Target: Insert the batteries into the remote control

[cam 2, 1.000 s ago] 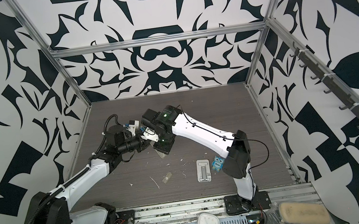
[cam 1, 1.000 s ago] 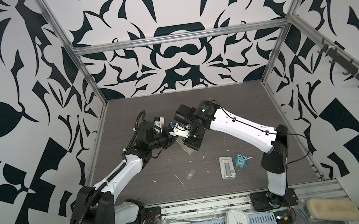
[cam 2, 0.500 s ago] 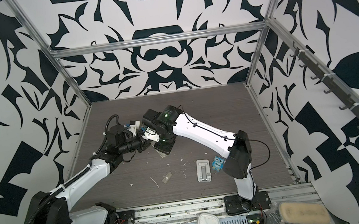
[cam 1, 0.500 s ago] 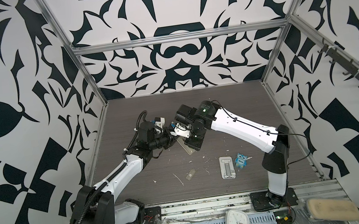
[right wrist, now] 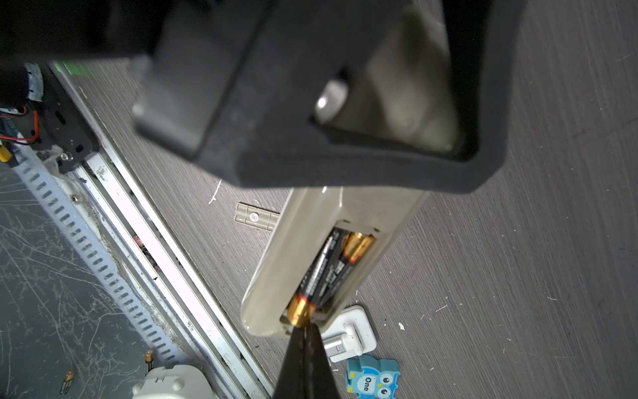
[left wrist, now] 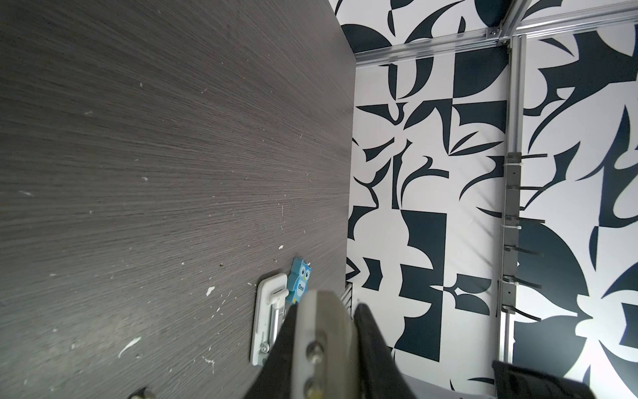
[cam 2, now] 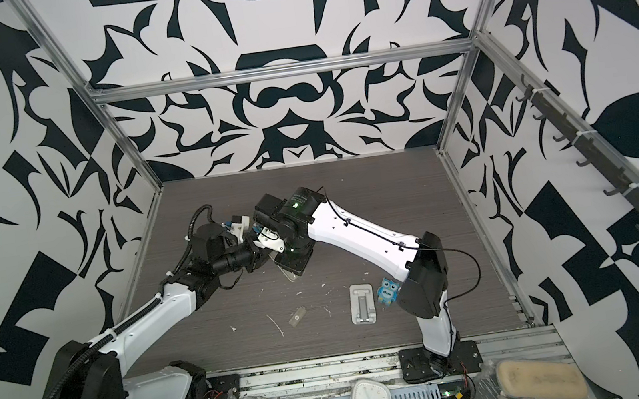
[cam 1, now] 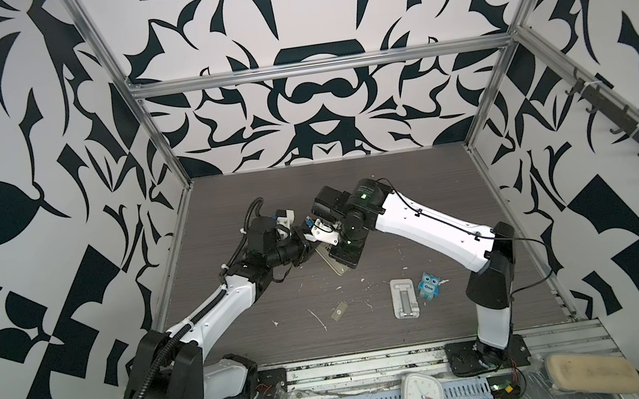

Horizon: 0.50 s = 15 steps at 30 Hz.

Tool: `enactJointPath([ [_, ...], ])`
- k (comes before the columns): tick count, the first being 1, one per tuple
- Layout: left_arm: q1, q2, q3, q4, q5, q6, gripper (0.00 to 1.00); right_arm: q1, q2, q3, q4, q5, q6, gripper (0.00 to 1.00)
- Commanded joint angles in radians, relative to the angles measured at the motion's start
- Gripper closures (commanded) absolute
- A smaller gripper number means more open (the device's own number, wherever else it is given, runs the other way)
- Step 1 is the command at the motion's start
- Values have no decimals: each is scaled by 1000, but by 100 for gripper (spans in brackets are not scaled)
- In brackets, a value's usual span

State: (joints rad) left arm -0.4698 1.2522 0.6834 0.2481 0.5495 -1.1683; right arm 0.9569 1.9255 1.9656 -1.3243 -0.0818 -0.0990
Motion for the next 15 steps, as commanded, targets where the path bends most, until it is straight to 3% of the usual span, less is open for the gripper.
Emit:
enactJointPath([
  [1,-89,-74,126,282,176,-27,100,36,139,-74,106,-7,-28,100],
  [15,-100,-86,108,327,153,-62,100,43,100,-126,159,-42,-31,100],
])
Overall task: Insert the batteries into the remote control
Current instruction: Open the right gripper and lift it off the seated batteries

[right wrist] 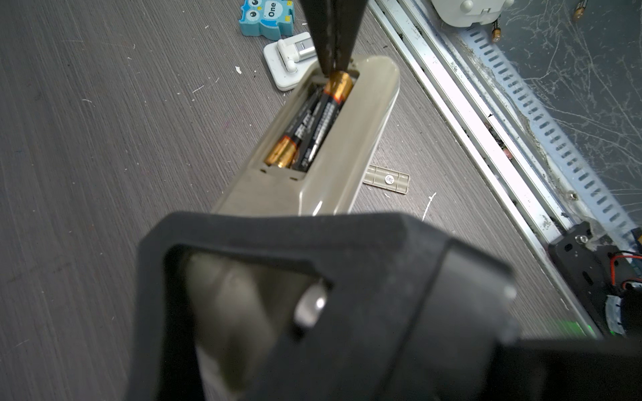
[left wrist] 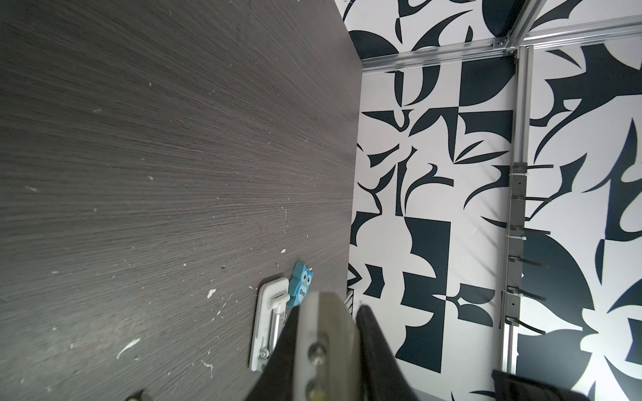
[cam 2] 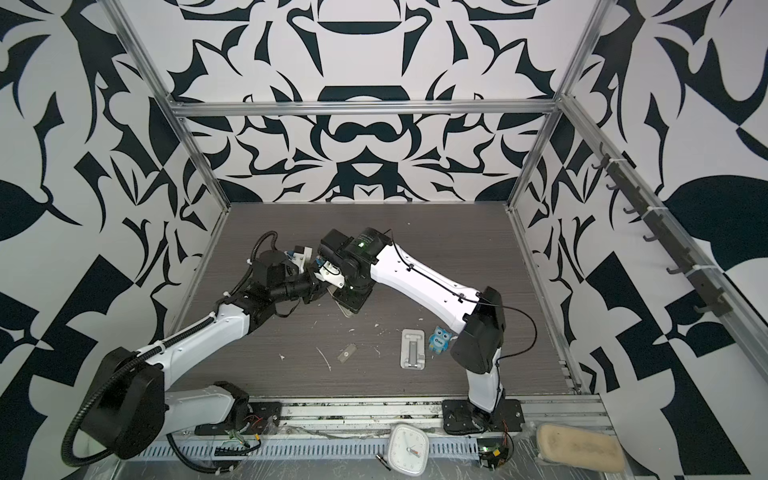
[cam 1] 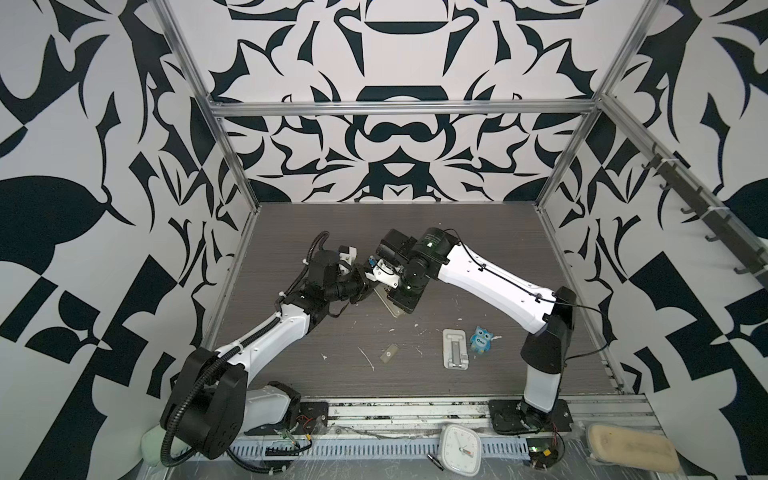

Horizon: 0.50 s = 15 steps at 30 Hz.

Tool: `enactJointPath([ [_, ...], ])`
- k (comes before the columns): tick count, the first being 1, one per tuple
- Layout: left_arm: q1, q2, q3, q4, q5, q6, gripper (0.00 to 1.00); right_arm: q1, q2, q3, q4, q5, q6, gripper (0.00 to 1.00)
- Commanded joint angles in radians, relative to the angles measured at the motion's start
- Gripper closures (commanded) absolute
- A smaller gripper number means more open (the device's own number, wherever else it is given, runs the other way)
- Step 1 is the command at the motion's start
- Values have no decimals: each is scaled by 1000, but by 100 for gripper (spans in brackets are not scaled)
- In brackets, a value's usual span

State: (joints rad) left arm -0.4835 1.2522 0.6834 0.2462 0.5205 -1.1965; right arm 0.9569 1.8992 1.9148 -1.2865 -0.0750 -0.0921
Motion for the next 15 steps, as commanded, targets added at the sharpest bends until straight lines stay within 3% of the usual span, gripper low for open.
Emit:
enactJointPath([
  [1,-87,-88,108,328,182,-34,100,42,123,-77,126,-49,-40,100],
  [10,-87,-105,100,324,184,-29,100,42,48,-165,203,-131,-88,100],
  [15,-87,-113,96,297,182,-17,100,42,10,-192,212,-110,-89,100],
])
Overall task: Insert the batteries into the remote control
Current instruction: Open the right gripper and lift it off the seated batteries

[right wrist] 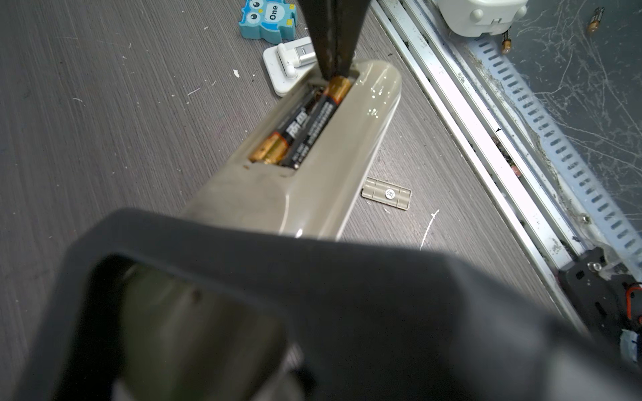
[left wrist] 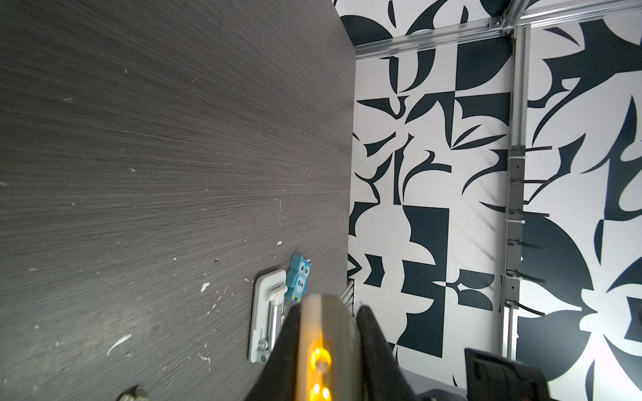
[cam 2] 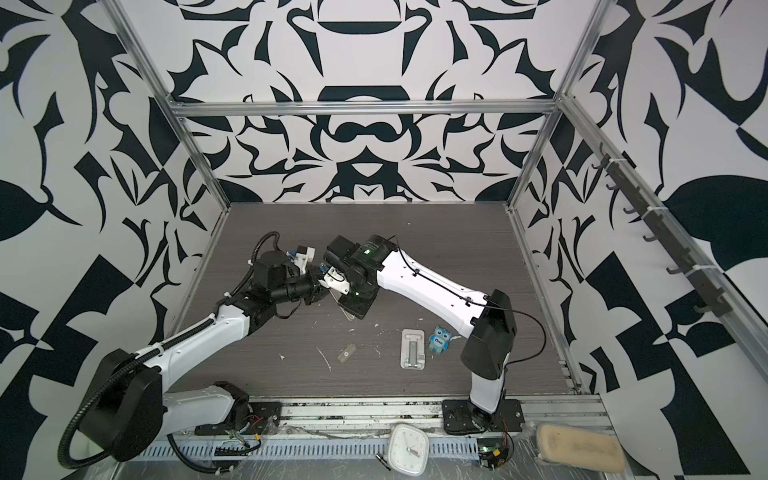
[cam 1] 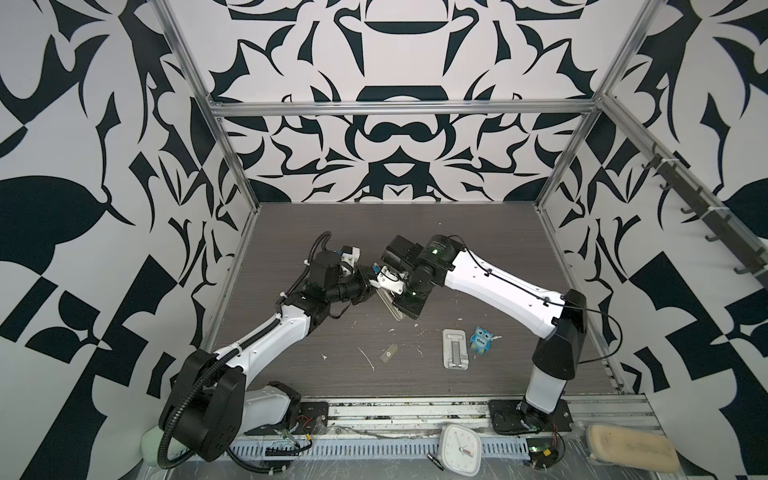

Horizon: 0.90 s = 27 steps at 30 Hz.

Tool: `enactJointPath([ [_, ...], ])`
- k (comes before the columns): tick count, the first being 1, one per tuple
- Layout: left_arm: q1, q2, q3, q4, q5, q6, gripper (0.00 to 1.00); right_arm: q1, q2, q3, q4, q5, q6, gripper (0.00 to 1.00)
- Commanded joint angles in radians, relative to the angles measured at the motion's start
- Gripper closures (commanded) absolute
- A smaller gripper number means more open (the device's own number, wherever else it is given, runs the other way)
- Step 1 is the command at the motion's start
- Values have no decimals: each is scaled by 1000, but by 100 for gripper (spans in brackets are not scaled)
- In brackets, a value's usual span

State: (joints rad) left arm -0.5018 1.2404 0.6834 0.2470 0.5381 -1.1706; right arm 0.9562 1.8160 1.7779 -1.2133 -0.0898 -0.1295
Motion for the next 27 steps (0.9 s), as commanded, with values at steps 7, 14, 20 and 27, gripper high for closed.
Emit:
enactJointPath([
  [7,-69,-113,82,233,164,-9,100,42,35,-36,140,-58,-31,92],
  [14,-64,-112,75,177,171,26,100,43,-32,-62,140,-42,-9,75],
  [20,-54,-117,67,165,173,33,100,42,-95,-86,144,-52,16,62],
  [27,-32,-124,57,136,187,54,100,40,-147,-88,147,-76,50,49],
])
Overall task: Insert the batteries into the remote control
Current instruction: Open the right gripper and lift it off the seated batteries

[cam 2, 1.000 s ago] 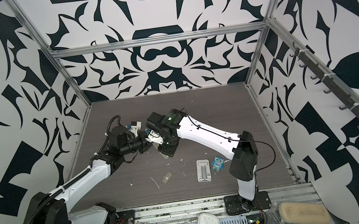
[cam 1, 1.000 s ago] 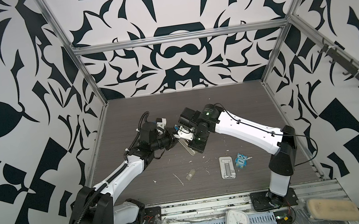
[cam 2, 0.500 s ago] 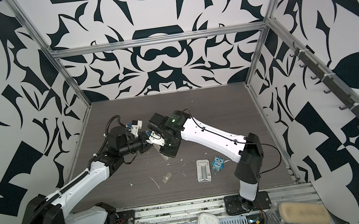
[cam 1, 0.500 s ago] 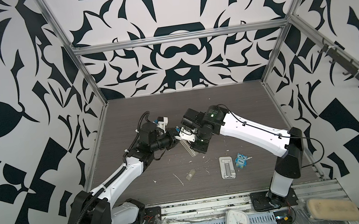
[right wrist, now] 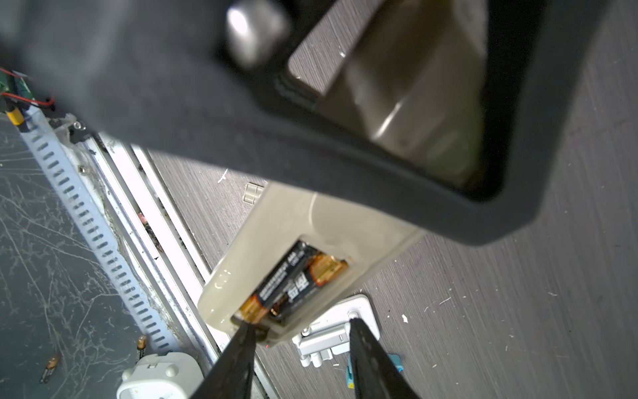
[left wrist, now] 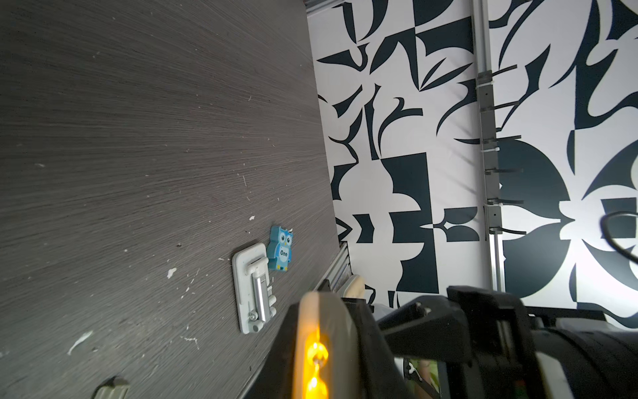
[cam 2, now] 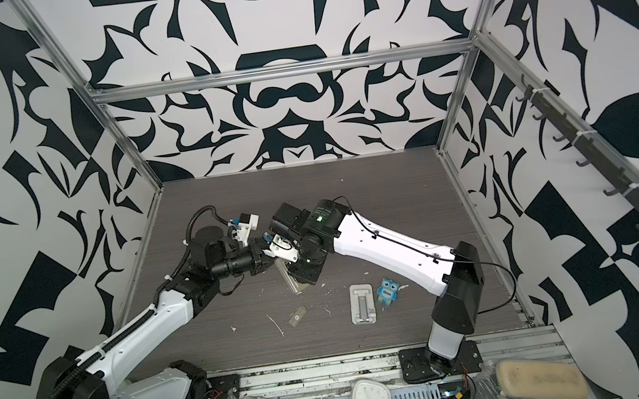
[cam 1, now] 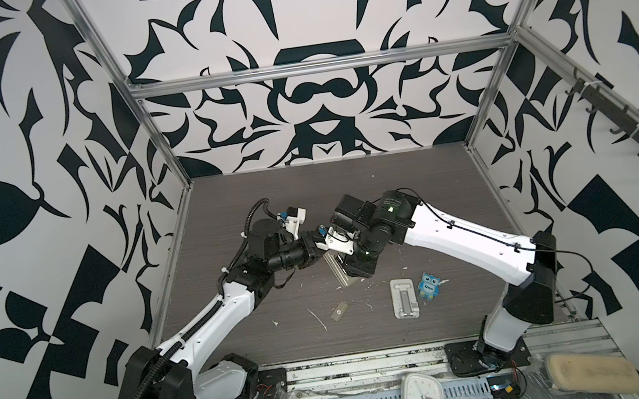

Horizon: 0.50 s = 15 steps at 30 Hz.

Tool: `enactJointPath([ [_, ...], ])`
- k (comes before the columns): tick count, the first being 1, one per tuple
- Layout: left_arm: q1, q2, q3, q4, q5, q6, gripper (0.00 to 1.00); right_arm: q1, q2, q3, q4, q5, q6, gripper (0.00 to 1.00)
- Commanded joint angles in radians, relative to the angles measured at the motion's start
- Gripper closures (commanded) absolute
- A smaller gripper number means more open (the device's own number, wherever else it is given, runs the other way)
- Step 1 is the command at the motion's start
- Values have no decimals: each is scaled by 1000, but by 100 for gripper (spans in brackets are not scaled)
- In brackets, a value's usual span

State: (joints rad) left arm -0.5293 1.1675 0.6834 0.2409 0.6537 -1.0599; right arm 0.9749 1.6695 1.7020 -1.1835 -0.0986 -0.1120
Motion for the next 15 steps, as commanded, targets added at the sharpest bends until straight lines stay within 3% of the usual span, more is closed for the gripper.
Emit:
enactJointPath([
  [1,-2,-53,54,141,73,-57,100,18,-5,-10,117,-75,39,48],
  [15,45,-69,62,-1,118,22,100,-8,-60,-38,147,-71,64,44],
])
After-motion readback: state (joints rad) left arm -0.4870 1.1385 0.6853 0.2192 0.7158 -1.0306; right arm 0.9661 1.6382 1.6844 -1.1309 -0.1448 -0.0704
